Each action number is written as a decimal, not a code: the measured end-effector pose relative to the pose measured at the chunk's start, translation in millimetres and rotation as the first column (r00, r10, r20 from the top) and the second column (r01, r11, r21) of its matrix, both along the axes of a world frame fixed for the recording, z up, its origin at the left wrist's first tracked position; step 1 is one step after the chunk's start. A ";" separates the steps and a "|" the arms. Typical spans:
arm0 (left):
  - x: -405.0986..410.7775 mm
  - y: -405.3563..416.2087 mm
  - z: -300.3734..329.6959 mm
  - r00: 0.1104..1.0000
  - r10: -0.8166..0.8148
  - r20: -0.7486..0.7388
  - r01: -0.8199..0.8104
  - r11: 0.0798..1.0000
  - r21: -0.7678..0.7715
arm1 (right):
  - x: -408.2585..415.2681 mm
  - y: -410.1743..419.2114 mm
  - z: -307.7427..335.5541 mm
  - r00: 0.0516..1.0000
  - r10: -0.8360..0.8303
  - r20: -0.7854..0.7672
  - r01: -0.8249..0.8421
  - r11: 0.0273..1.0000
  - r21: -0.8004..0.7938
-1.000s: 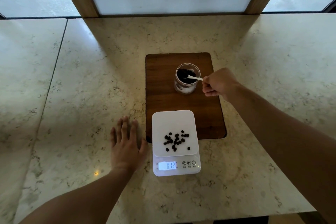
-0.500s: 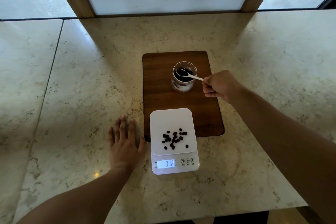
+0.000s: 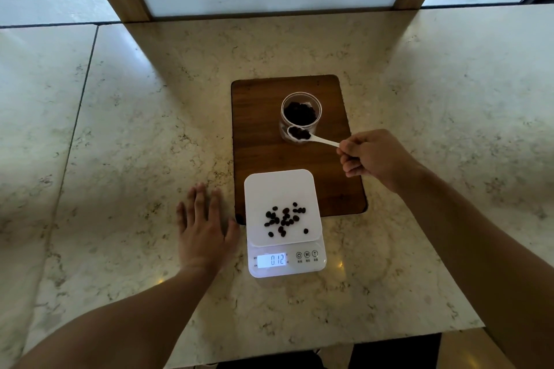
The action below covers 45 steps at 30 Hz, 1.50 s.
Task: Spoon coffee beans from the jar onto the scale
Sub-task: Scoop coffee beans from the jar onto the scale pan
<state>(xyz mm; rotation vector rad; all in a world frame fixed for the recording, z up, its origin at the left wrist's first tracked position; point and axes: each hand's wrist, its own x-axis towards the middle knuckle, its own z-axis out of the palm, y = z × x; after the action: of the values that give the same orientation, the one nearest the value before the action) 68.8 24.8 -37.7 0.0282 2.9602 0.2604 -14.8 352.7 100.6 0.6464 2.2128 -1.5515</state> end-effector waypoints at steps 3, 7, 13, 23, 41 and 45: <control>0.1 0.5 1.0 1.000 0.000 -0.001 0.000 1.000 0.003 | 18.8 -2.4 -4.7 0.999 0.038 0.013 -0.039 0.999 0.018; 0.4 0.9 2.7 1.000 -0.002 -0.003 0.002 1.000 0.010 | 43.5 -7.8 -13.1 0.995 0.089 0.034 -0.090 0.996 0.023; 0.9 0.1 1.7 1.000 -0.003 -0.019 0.003 1.000 0.015 | 68.0 -19.4 -31.2 0.988 0.153 0.025 -0.154 0.984 0.094; 0.7 -1.4 -2.5 1.000 -0.007 -0.028 0.007 1.000 0.003 | 91.3 -27.5 -51.9 0.943 0.190 -0.275 -0.095 0.941 0.324; 0.0 -0.9 -2.6 1.000 0.004 -0.010 -0.004 1.000 0.014 | 120.9 -40.5 -76.8 0.935 -0.149 -0.323 0.243 0.931 0.271; -0.2 0.6 -0.1 1.000 0.013 0.007 -0.013 0.999 0.036 | 138.0 -48.1 -85.5 0.919 -0.346 -0.192 0.369 0.924 0.101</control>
<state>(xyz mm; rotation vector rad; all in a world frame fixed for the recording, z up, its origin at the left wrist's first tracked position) 68.7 25.4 -37.8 0.0123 2.9494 0.3151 123.2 304.5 15.1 1.0477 2.4483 -1.6911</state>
